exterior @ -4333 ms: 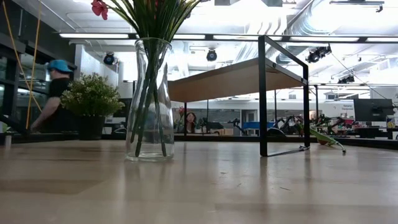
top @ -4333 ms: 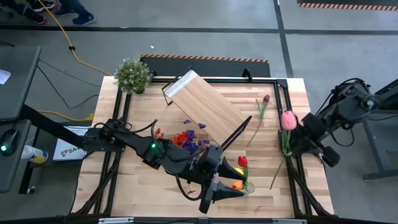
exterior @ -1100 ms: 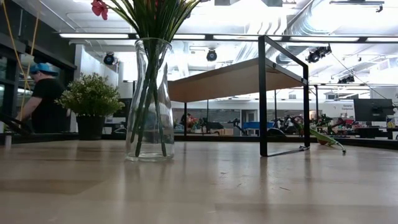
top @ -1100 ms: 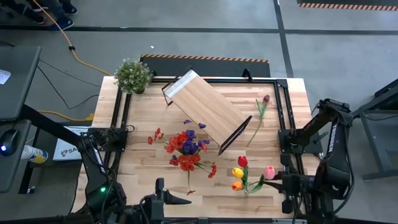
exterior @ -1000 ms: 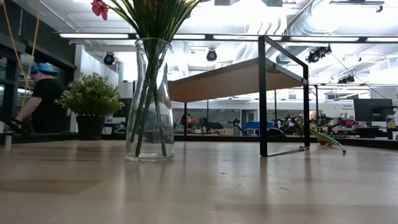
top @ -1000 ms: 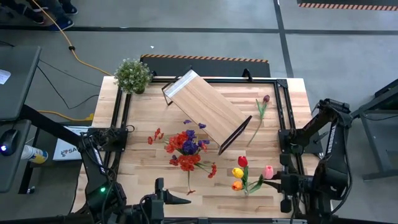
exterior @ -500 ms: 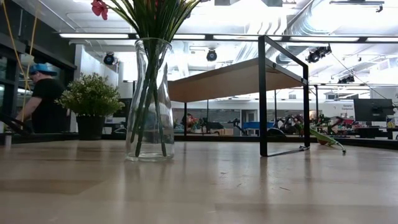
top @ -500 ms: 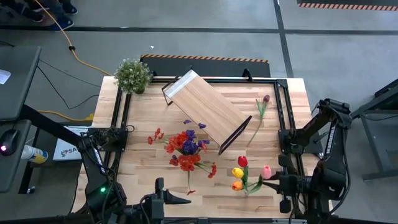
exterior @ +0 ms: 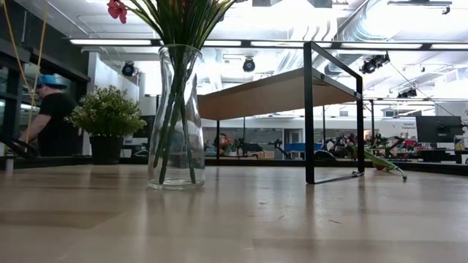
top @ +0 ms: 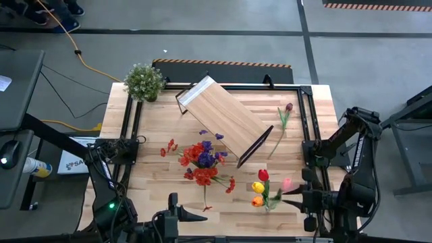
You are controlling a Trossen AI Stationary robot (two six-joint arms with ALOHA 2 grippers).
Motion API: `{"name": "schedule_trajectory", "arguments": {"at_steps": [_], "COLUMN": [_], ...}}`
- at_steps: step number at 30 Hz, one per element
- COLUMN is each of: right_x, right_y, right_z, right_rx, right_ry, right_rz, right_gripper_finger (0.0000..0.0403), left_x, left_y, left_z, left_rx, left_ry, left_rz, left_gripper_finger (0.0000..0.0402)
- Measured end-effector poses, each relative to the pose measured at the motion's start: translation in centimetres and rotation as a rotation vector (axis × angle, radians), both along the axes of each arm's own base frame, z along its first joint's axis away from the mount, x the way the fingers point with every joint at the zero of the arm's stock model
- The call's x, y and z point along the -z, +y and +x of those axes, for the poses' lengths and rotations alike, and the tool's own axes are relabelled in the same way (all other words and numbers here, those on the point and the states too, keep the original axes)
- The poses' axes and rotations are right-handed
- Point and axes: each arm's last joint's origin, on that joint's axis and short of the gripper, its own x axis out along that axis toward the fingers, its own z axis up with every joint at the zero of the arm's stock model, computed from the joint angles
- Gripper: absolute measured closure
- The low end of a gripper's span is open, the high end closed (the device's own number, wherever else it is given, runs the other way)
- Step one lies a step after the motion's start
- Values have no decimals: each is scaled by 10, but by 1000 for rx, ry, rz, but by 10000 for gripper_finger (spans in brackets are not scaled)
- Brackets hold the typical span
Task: Pick and place flowers into a vace then onto a shelf
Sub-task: Put the pink tulip into the right transparent vase, then put the dark red tulip into the right transparent vase
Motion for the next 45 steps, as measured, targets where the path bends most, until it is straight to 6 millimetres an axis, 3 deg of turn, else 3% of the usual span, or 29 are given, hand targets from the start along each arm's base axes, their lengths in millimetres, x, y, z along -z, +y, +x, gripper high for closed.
{"name": "schedule_trajectory", "arguments": {"at_steps": [12,18,26,34,45], "right_x": [7,12,14,-1,-35], "right_y": [-10,-28,-50,-79,-128], "right_z": [-7,-10,2,16,0], "right_rx": [-11,129,365,465,505], "right_ry": [187,384,577,532,397], "right_rz": [-49,-35,24,122,300], "right_gripper_finger": [267,265,264,265,265], "left_x": [0,0,0,1,3], "left_y": [0,0,0,-1,-3], "left_z": [0,0,0,0,-1], "left_rx": [5,6,11,39,101], "left_ry": [1,2,4,15,51], "left_rz": [-2,-2,-3,-9,-9], "left_gripper_finger": [135,135,135,135,135]}}
